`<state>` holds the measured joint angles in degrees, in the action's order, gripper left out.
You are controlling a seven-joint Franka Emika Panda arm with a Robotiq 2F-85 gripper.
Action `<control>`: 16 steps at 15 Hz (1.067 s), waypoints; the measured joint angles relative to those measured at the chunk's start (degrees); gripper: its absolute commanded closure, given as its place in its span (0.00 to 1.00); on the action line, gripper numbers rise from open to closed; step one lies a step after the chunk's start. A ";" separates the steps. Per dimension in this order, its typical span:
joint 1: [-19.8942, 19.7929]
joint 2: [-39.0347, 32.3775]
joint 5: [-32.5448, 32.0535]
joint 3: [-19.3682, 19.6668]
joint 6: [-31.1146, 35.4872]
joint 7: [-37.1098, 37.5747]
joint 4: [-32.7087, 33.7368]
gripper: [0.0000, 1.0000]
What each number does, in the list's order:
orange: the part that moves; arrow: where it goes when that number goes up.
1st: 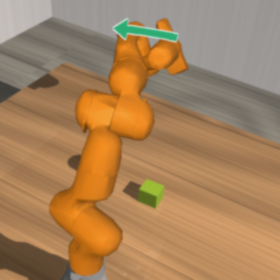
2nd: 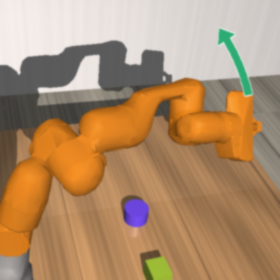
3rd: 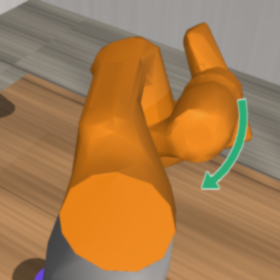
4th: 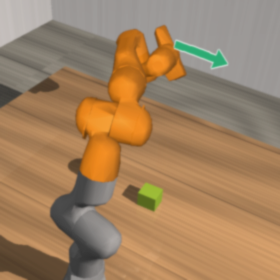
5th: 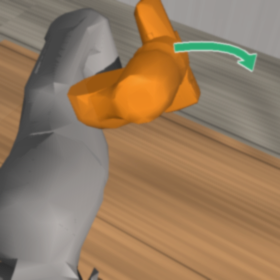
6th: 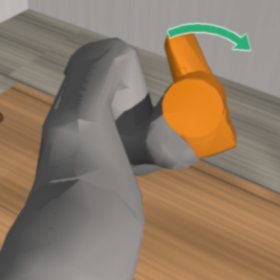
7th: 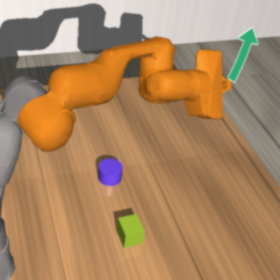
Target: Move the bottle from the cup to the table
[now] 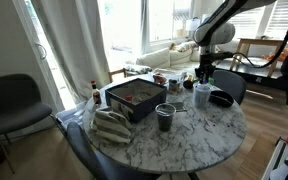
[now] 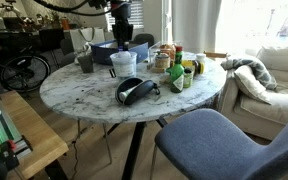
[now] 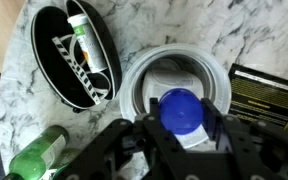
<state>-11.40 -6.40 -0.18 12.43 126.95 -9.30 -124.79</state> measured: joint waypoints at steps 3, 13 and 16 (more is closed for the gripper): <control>-0.01 4.29 -0.63 0.00 -7.97 -0.97 3.05 0.81; 3.73 15.53 1.51 -3.10 -22.52 -14.41 6.87 0.81; 5.83 14.67 4.23 -3.92 -22.49 -16.84 4.95 0.56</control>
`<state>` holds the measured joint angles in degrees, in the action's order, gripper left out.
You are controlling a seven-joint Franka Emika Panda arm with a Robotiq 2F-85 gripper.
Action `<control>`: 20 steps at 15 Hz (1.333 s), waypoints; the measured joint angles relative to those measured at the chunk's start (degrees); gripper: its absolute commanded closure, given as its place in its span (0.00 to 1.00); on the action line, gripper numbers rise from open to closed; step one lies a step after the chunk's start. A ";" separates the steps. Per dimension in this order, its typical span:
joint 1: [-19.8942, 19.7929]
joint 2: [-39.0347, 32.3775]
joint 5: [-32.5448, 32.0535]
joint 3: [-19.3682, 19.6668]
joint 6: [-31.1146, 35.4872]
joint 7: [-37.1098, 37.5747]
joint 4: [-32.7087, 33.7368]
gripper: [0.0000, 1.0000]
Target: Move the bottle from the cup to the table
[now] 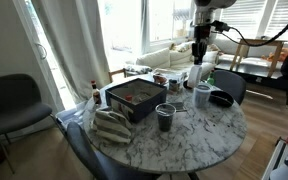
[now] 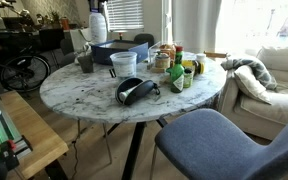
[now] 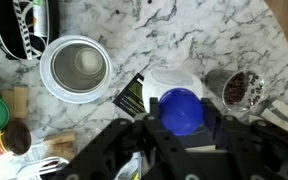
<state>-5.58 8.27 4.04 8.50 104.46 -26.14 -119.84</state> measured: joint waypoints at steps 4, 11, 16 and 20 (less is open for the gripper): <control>-0.23 -0.04 -0.05 0.20 0.00 0.07 0.58 0.81; 2.30 -3.90 1.39 -2.04 21.32 -4.45 -3.09 0.81; 2.83 -13.49 -6.56 -3.35 25.25 -6.25 -1.85 0.81; 2.62 -18.66 -11.07 -3.74 25.25 -6.34 1.07 0.56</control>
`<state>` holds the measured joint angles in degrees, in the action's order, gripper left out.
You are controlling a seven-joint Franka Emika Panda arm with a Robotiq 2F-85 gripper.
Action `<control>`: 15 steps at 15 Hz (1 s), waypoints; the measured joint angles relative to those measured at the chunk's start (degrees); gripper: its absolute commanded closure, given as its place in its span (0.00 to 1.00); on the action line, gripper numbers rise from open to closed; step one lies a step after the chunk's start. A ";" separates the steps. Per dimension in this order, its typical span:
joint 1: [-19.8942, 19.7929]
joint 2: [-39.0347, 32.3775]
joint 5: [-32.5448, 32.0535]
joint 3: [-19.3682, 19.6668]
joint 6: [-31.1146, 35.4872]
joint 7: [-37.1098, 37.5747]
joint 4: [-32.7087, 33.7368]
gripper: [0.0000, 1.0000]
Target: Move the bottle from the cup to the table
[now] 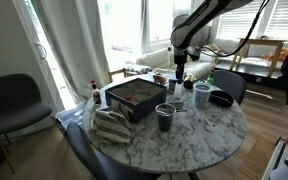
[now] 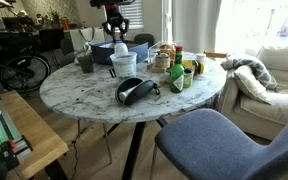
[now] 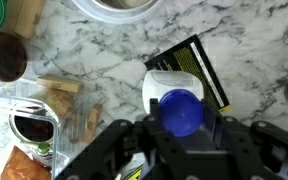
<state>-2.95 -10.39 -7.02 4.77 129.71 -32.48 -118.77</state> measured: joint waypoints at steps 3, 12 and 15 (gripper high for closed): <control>-0.06 0.11 0.00 -0.17 0.00 0.01 0.05 0.81; -2.91 -7.17 -0.25 -0.83 -6.59 -7.77 9.17 0.81; -3.18 -9.88 -1.13 -0.83 -7.08 -7.99 12.85 0.81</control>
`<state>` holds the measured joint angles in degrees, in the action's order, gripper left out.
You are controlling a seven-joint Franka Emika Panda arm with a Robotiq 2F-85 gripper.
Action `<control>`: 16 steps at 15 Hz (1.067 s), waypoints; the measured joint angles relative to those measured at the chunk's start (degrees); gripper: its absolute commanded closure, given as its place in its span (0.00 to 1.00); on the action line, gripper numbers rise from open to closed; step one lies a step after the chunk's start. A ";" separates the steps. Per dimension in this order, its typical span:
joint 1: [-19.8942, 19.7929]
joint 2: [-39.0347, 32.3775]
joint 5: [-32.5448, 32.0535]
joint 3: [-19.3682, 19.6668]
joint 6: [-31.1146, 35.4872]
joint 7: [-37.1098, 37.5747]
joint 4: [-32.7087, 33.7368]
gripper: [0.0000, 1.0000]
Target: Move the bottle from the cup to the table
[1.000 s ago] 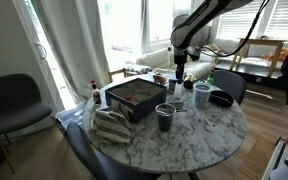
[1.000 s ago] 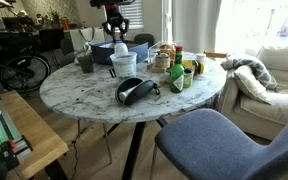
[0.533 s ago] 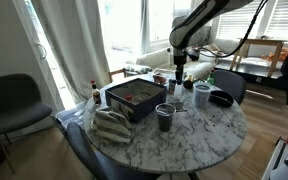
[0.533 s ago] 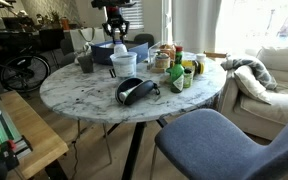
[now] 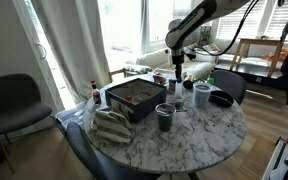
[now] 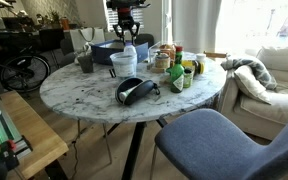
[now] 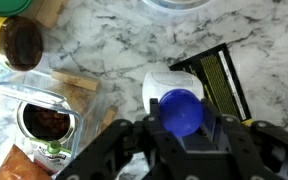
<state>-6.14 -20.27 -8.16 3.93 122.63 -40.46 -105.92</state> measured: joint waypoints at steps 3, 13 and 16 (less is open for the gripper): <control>-0.02 -1.31 0.00 -0.02 0.00 1.09 1.38 0.81; -2.53 -2.77 6.23 -1.21 -0.02 3.03 2.10 0.81; -2.71 -2.77 7.80 -1.47 0.35 3.21 2.32 0.81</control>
<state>-8.84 -23.04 -0.36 2.47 122.98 -37.25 -103.60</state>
